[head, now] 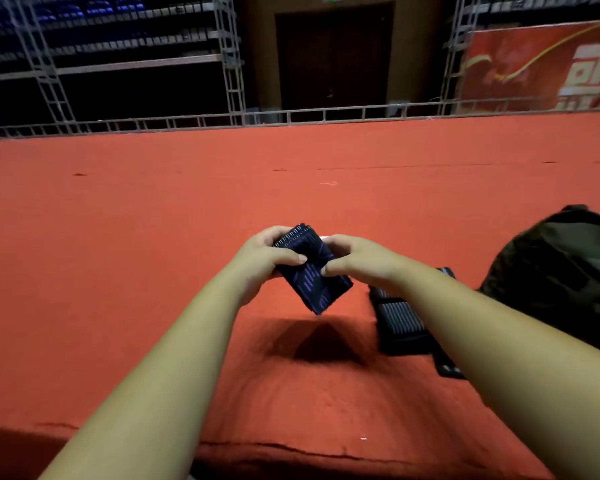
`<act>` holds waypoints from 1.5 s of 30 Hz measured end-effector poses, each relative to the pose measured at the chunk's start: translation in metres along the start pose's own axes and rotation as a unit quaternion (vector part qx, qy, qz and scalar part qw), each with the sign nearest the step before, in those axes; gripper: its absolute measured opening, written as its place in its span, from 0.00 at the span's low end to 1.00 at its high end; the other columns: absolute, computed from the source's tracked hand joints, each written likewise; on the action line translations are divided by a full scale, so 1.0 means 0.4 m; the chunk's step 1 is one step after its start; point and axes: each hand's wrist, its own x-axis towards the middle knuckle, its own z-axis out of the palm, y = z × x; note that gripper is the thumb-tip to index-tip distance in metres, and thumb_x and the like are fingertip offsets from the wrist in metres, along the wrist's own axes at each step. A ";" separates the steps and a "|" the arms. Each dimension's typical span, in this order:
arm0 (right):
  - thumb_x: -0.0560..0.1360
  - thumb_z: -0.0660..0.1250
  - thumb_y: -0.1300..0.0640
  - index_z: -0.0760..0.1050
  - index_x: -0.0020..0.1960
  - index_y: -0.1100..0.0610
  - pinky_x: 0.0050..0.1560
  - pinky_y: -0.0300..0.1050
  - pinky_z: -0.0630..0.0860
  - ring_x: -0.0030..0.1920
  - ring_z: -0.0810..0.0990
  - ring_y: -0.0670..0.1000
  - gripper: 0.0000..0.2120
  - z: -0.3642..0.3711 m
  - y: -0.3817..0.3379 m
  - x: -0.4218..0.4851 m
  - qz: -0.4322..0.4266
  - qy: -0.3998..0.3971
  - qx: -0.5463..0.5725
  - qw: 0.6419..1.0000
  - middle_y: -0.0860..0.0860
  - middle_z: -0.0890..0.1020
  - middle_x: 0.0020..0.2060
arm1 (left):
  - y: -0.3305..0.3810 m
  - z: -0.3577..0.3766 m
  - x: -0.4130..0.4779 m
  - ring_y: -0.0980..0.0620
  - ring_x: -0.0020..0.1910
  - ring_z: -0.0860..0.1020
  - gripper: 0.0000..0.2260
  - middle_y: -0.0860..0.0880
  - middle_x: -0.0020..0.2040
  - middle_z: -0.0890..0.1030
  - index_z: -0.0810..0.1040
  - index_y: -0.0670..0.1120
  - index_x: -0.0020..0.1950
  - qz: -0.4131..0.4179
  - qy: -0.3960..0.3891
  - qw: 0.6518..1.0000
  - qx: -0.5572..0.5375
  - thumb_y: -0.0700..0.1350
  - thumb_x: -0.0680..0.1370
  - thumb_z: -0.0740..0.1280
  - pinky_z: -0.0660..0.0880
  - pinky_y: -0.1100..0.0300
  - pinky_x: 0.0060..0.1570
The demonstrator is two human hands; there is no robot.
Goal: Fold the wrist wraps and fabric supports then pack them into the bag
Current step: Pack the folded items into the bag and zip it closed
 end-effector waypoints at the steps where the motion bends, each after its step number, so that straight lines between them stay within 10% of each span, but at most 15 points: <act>1: 0.75 0.75 0.64 0.80 0.67 0.52 0.68 0.50 0.78 0.61 0.85 0.47 0.22 -0.034 -0.007 -0.037 -0.001 0.022 0.009 1.000 0.51 0.87 0.61 | 0.022 0.036 0.008 0.46 0.50 0.84 0.24 0.45 0.53 0.87 0.83 0.46 0.63 0.007 -0.019 1.000 -0.008 0.38 0.67 0.75 0.79 0.51 0.52; 13: 0.78 0.76 0.56 0.84 0.58 0.54 0.55 0.46 0.81 0.50 0.87 0.48 0.09 -0.404 0.034 -0.488 0.026 0.239 0.015 0.971 0.50 0.90 0.50 | 0.166 0.576 0.111 0.45 0.55 0.86 0.19 0.41 0.58 0.87 0.82 0.41 0.67 0.049 -0.192 0.978 -0.058 0.35 0.76 0.76 0.82 0.48 0.59; 21: 0.78 0.73 0.63 0.84 0.61 0.59 0.51 0.52 0.85 0.48 0.86 0.58 0.12 -0.654 0.172 -0.737 0.016 0.416 0.167 0.894 0.60 0.88 0.50 | 0.235 0.868 0.167 0.50 0.52 0.80 0.06 0.49 0.55 0.83 0.83 0.48 0.57 0.150 -0.084 0.976 0.134 0.45 0.84 0.68 0.77 0.54 0.53; 27: 0.79 0.70 0.62 0.83 0.63 0.58 0.45 0.47 0.85 0.46 0.88 0.55 0.13 -0.768 0.276 -0.817 0.026 0.425 0.218 0.878 0.59 0.86 0.54 | 0.258 1.013 0.238 0.43 0.76 0.65 0.13 0.48 0.75 0.72 0.87 0.59 0.50 0.313 -0.153 0.815 0.463 0.44 0.80 0.64 0.67 0.47 0.74; 30: 0.72 0.73 0.57 0.84 0.62 0.56 0.58 0.58 0.76 0.55 0.82 0.62 0.19 -0.796 0.319 -0.812 0.028 0.413 0.231 0.880 0.60 0.85 0.55 | 0.264 1.075 0.284 0.43 0.79 0.60 0.13 0.52 0.82 0.65 0.87 0.57 0.54 0.309 -0.173 0.737 0.576 0.45 0.79 0.64 0.63 0.47 0.71; 34: 0.69 0.71 0.59 0.84 0.60 0.58 0.50 0.53 0.80 0.49 0.84 0.60 0.19 -0.804 0.348 -0.781 0.022 0.382 0.257 0.888 0.60 0.85 0.51 | 0.266 1.125 0.350 0.44 0.73 0.69 0.17 0.54 0.76 0.72 0.83 0.57 0.62 0.282 -0.198 0.669 0.658 0.43 0.79 0.63 0.66 0.46 0.62; 38: 0.79 0.68 0.65 0.82 0.65 0.62 0.49 0.51 0.84 0.50 0.86 0.59 0.16 -0.805 0.369 -0.726 0.035 0.360 0.233 0.903 0.61 0.86 0.53 | 0.270 1.147 0.394 0.42 0.66 0.78 0.17 0.49 0.65 0.80 0.80 0.52 0.63 0.248 -0.210 0.748 0.579 0.44 0.75 0.64 0.75 0.43 0.62; 45: 0.82 0.71 0.52 0.87 0.52 0.58 0.42 0.46 0.78 0.42 0.88 0.57 0.10 -0.811 0.412 -0.643 0.163 0.386 0.130 0.899 0.58 0.90 0.46 | 0.242 1.141 0.475 0.46 0.78 0.71 0.28 0.48 0.80 0.72 0.71 0.50 0.81 0.173 -0.166 0.859 0.451 0.35 0.82 0.60 0.67 0.63 0.63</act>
